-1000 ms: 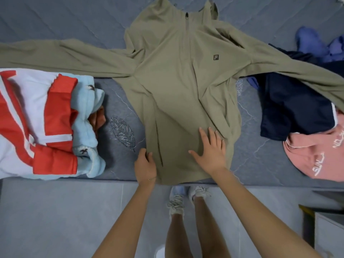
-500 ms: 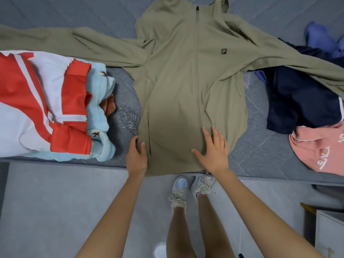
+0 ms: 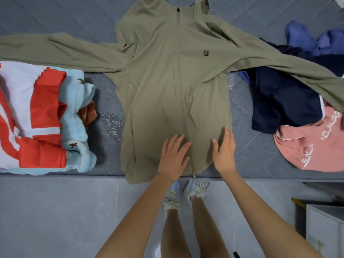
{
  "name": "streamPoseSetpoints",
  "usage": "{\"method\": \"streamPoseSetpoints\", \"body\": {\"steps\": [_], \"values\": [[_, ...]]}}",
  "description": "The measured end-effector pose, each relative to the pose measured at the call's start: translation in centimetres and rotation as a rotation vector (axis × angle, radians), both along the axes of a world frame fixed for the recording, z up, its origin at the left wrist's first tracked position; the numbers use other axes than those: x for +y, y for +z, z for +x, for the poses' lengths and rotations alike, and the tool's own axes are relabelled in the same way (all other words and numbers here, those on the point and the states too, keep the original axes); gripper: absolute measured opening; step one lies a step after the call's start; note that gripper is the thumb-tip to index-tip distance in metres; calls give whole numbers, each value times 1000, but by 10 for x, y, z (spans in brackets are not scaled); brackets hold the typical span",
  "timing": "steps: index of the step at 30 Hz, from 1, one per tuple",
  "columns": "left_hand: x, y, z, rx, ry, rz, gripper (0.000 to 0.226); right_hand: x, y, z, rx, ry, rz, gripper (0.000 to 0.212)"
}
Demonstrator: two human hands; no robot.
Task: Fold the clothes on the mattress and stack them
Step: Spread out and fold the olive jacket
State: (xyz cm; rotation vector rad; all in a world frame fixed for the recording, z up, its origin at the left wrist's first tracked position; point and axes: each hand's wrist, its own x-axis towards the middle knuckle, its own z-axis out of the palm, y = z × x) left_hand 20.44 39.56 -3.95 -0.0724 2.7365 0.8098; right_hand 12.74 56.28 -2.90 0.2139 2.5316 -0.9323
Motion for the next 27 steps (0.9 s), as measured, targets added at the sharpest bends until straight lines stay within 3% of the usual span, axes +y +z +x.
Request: {"method": "streamPoseSetpoints", "body": {"steps": [4, 10, 13, 16, 19, 22, 25, 27], "values": [[40, -9, -22, -26, -134, -2, 54, 12, -3, -8, -186, -272, -182, 52], [68, -20, -42, -266, 115, -54, 80, 14, -11, -16, -408, -407, -474, 34], [66, -19, -46, -177, 232, -21, 46, 12, -9, -16, -391, -402, -542, 32], [51, -16, -51, -54, 502, 272, 13, 10, -10, -15, -329, -399, -542, 32], [38, -6, -54, -43, 706, 582, 23, 1, -6, -12, -361, -455, -615, 37], [33, 1, -54, -95, 716, 654, 27, -12, -5, -11, -387, -399, -634, 30], [30, 1, -51, -117, 666, 690, 24, -18, -2, -8, -257, -407, -520, 18], [30, 1, -51, -102, 627, 691, 28, -13, 1, -7, -190, -442, -457, 23]]}}
